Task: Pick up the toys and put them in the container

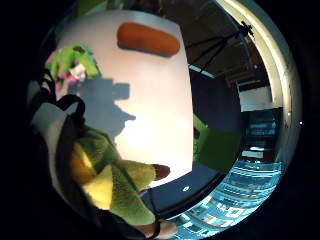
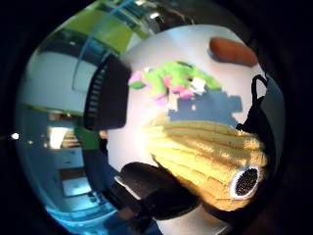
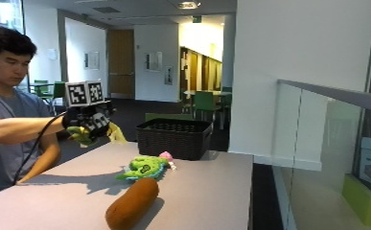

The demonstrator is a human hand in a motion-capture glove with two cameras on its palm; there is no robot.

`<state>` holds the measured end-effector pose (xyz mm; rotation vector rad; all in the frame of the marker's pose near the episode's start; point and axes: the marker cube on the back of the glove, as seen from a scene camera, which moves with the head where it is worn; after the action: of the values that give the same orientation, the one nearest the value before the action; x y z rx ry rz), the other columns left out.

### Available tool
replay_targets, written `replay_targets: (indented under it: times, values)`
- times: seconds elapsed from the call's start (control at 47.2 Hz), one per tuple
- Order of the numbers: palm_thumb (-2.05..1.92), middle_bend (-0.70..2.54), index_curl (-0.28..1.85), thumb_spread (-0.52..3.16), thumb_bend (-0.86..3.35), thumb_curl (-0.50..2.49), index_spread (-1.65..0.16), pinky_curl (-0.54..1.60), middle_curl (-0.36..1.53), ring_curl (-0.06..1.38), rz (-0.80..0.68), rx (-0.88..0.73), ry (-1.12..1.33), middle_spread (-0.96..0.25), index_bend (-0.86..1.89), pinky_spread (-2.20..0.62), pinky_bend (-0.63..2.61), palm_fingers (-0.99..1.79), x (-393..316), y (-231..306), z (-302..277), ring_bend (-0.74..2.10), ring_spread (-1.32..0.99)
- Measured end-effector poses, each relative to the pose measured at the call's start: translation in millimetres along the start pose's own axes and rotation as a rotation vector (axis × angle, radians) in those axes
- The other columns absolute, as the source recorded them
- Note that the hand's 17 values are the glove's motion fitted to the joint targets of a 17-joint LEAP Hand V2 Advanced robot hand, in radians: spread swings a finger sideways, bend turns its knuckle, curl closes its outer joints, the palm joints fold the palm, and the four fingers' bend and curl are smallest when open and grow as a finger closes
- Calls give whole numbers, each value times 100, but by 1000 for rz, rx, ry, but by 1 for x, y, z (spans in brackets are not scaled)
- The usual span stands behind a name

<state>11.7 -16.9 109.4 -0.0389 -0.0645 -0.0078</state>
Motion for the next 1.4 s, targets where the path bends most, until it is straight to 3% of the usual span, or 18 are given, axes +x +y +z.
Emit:
replay_targets:
  times: [0.445, 0.614, 0.678, 0.953, 1.017, 1.08, 1.186, 1.271, 1.398]
  values:
    - [-15, 124, 69, 78, -12, 19, -20, 47, 67, 56, -84, 70, -9, -22, 87, -42, 90, 124, -163, -96, -85, 134, -32]
    - [-15, 124, 68, 79, -12, 19, -20, 47, 66, 54, -292, 120, -22, -22, 85, -42, 91, 122, -306, -114, -104, 132, -32]
    - [-15, 124, 68, 79, -11, 19, -20, 46, 66, 54, -254, 125, -27, -22, 84, -42, 91, 121, -337, -125, -101, 131, -32]
    - [-16, 117, 64, 85, -12, 18, -23, 46, 62, 51, -297, 8, -103, -22, 62, -42, 94, 108, -319, -155, -71, 128, -34]
    - [-17, 105, 61, 86, -12, 17, -25, 47, 59, 50, -275, -13, -113, -22, 47, -42, 100, 95, -319, -156, -69, 128, -33]
    - [-18, 77, 61, 87, -13, 16, -27, 52, 52, 50, -331, 7, -82, -21, 37, -40, 114, 56, -328, -150, -71, 123, -31]
    - [-19, 59, 55, 88, -13, 15, -30, 50, 46, 45, -287, 43, -109, -19, 21, -35, 123, 45, -368, -132, -83, 117, -28]
    - [-18, 52, 49, 89, -13, 15, -33, 48, 43, 42, -214, 60, -52, -18, 16, -32, 123, 46, -353, -137, -89, 114, -27]
    - [-18, 49, 50, 89, -13, 14, -34, 46, 42, 37, -361, 70, -28, -17, 21, -25, 119, 33, -313, -133, -99, 101, -25]
